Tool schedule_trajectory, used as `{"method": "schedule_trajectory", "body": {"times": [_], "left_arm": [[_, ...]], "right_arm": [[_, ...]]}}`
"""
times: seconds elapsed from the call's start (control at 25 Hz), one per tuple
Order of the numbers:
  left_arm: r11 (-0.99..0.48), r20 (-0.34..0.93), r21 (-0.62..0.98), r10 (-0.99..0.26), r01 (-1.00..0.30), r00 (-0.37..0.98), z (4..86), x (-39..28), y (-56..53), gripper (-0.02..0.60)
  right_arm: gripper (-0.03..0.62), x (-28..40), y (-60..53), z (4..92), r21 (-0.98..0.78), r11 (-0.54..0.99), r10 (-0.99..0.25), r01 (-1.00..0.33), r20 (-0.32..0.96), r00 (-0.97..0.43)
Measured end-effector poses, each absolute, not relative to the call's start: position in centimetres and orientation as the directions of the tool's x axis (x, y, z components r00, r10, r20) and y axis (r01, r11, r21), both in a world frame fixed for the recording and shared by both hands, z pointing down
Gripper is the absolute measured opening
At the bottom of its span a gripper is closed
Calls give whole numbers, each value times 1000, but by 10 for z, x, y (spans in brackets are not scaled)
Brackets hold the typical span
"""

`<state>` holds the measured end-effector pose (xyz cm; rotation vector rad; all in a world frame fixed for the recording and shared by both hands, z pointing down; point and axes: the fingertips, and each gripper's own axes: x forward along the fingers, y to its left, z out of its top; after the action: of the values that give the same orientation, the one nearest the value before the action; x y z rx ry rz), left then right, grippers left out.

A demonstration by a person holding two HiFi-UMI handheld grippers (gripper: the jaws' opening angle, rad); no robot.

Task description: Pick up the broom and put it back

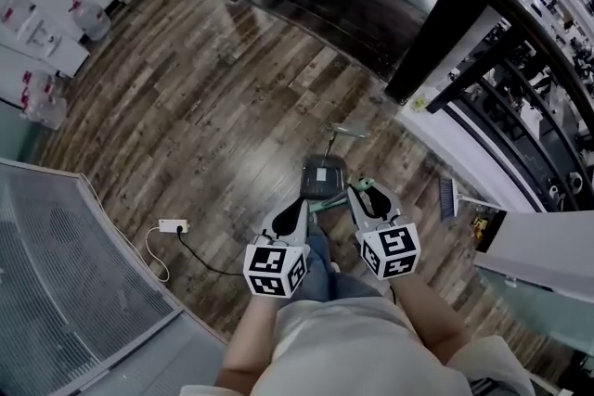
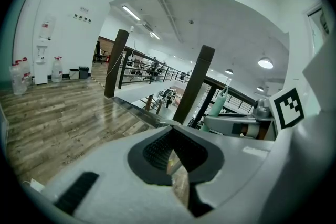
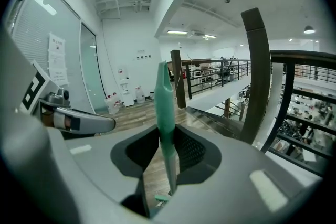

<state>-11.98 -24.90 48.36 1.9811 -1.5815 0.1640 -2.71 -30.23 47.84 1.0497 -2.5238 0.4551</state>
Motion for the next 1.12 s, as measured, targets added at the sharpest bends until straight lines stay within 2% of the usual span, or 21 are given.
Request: {"method": "schedule_trajectory", "body": {"times": [1.12], "left_arm": [[-109,522,390,-792,-915,317,578,-147,-327,3]], "right_arm": [[104,-49,-386,615,-171,588,-596,-791,570,-566]]}}
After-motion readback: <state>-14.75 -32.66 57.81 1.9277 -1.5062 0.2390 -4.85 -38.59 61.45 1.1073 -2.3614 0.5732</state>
